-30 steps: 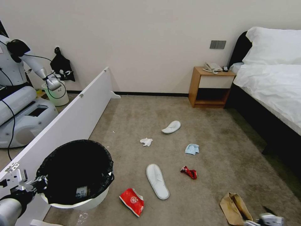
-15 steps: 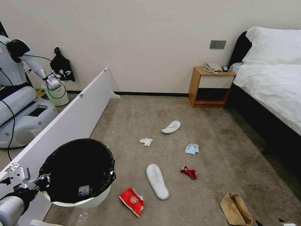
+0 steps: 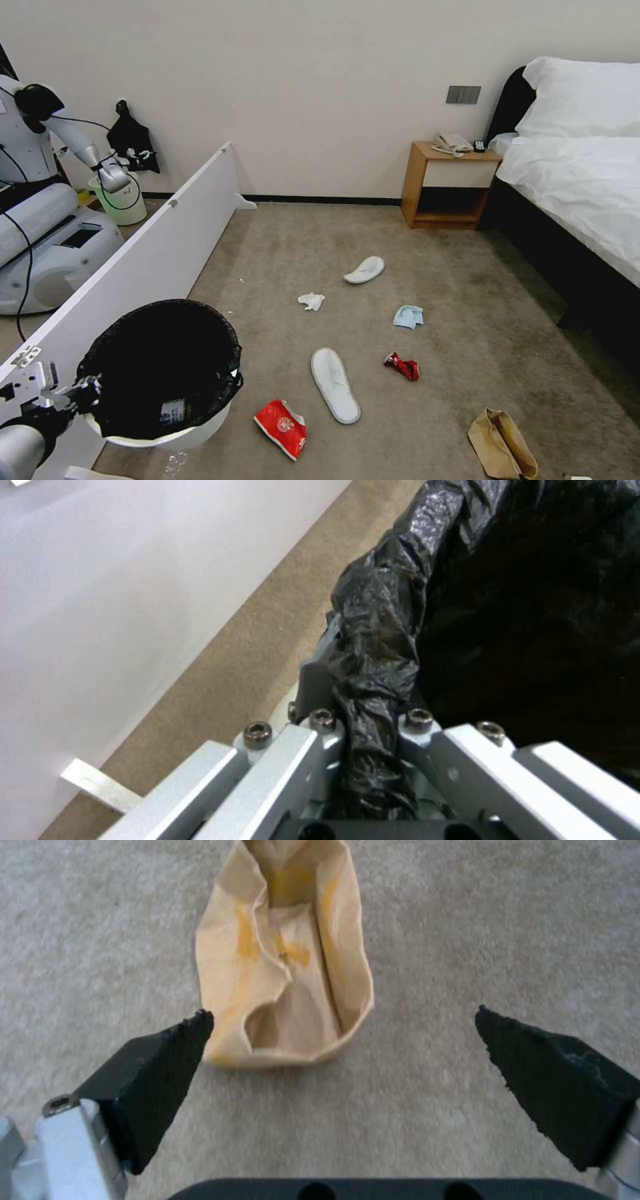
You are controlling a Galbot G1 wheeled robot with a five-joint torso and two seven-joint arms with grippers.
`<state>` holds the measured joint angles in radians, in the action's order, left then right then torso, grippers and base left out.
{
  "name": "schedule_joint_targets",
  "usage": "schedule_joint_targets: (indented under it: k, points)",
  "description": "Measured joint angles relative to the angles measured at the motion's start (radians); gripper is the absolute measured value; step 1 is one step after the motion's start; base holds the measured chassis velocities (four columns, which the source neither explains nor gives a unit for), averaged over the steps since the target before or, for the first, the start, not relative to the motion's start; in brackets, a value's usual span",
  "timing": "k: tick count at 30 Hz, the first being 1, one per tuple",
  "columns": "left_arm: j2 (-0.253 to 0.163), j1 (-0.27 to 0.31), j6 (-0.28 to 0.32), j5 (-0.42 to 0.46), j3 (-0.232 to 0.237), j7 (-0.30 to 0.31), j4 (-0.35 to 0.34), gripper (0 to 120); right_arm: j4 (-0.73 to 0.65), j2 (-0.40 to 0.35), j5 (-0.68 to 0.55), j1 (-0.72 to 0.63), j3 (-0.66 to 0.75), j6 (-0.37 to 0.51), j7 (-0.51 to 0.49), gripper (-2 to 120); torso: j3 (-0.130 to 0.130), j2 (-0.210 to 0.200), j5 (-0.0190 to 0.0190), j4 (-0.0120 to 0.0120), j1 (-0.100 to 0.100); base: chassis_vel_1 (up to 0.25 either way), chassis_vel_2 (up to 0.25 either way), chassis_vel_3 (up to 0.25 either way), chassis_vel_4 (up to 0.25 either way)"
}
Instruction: Pick up the trash bin, then pick up the garbage from the floor and place it into the trash bin.
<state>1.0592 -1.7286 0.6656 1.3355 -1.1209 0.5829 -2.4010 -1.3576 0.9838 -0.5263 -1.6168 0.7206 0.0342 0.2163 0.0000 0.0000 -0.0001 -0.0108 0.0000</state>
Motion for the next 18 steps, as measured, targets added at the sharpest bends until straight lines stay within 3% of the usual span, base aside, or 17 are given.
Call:
schedule_joint_targets:
  k: [18]
  points:
    - [0.011, -0.005, 0.0, -0.012, 0.011, 0.016, -0.017, 3, 0.124, 0.021, -0.047, 0.156, -0.057, 0.026, -0.002, 100, 0.0, 0.0, 0.0, 0.0001, 0.0, 0.0, 0.0, 0.0, 0.0]
